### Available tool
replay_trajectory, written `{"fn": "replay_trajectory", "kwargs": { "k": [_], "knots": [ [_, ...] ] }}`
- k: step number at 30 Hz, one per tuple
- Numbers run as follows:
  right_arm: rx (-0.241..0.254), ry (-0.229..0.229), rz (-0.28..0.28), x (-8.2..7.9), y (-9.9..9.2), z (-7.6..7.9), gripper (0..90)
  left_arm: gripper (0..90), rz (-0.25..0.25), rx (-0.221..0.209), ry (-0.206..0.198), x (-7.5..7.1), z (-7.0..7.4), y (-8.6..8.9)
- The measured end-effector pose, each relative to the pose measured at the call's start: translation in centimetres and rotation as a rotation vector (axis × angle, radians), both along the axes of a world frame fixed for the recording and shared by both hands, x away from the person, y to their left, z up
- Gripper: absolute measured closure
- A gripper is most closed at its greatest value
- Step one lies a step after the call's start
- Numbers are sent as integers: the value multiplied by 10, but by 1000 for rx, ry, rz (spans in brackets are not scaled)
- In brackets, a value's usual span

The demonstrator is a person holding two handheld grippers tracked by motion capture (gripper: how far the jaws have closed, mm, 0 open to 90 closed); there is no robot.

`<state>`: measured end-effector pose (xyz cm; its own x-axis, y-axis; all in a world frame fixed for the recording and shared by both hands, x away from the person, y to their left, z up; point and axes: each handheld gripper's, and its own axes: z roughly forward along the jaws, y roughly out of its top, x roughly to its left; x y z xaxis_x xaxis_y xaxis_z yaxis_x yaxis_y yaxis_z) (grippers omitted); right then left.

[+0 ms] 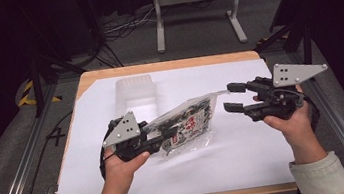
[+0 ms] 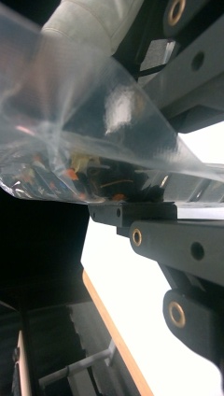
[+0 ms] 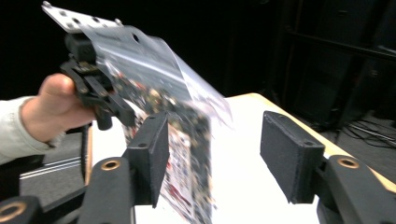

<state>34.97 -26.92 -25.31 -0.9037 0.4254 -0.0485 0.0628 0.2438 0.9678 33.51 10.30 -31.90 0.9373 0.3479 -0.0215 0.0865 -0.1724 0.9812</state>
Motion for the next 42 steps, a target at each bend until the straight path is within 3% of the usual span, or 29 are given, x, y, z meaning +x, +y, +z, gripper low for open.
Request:
{"fn": "replay_trajectory", "kwargs": {
  "k": [6, 9, 18, 23, 35, 42],
  "knots": [
    [6, 15, -64, 1, -21, -11, 397, 723, 7, -28, -21, 2, 14, 1],
    [14, 23, -89, 2, -29, -15, 394, 723, 12, -34, -12, 4, 20, 1],
    [-28, 39, -174, 5, -46, -25, 382, 723, 22, -53, 3, 13, 30, 1],
    [-44, 60, -194, 7, -49, -29, 386, 722, 28, -77, 2, 19, 37, 5],
    [-38, 101, -201, 12, -55, -35, 393, 722, 74, -70, -18, 33, 55, 9],
    [-42, 106, -211, 14, -57, -37, 391, 722, 106, -100, -19, 43, 62, 16]
  ]
}}
